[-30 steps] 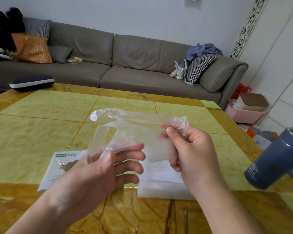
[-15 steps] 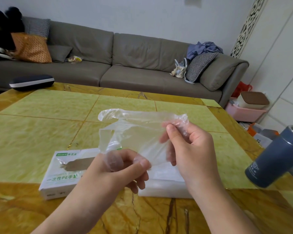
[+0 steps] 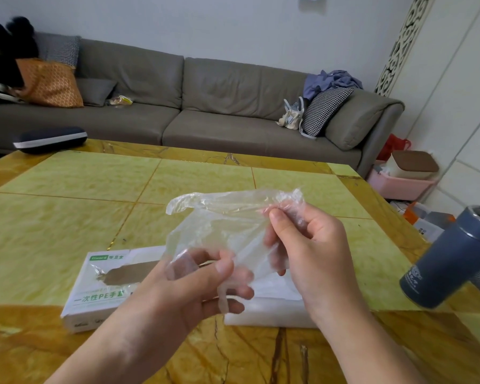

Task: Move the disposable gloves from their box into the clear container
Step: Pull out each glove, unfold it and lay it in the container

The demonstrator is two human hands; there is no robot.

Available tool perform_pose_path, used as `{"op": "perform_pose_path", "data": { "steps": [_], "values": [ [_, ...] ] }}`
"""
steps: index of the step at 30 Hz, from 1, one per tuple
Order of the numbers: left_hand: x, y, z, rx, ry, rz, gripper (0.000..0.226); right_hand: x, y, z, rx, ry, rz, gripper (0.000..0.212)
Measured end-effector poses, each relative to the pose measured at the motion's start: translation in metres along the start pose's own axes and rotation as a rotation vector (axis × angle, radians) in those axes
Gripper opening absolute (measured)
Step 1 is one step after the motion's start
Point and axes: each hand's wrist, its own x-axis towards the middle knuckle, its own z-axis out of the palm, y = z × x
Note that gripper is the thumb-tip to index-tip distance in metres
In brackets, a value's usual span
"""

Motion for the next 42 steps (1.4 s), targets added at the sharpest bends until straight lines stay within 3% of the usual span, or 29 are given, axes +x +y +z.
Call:
{"op": "perform_pose_path", "data": {
  "steps": [4,6,14,21,25,29,33,35,37,42],
  "values": [
    [-0.003,0.002,0.003,0.096,0.001,-0.010,0.028,0.001,0.001,0.000,-0.010,-0.009,-0.018,0.018],
    [-0.003,0.004,0.000,0.089,0.009,-0.021,0.023,0.002,0.001,-0.002,-0.005,-0.012,-0.025,0.019],
    [0.000,0.014,-0.016,0.194,-0.074,-0.028,0.021,0.009,0.002,-0.015,0.077,0.012,-0.003,0.020],
    [0.004,0.010,-0.018,0.136,0.018,0.042,0.040,0.022,-0.005,-0.050,0.133,0.041,0.029,0.019],
    [0.007,0.010,-0.006,0.104,0.116,0.193,0.042,0.034,0.010,-0.079,0.119,0.152,0.226,0.016],
    [-0.001,0.016,0.026,0.493,0.252,0.570,0.027,0.033,0.033,-0.088,-0.119,0.095,0.405,0.009],
    [0.005,0.009,0.085,1.262,0.066,0.864,0.028,0.022,0.032,-0.085,-0.321,-0.042,0.369,0.013],
    [0.024,-0.008,0.105,1.472,-0.027,0.763,0.036,0.019,0.030,-0.085,-0.396,-0.083,0.362,0.010],
    [0.045,-0.027,0.110,1.589,0.007,0.568,0.040,0.018,0.028,-0.086,-0.422,-0.098,0.374,0.009],
    [0.071,-0.046,0.094,1.648,0.016,0.120,0.042,0.023,0.039,-0.096,-0.605,-0.052,0.336,0.013]
  ]
}}
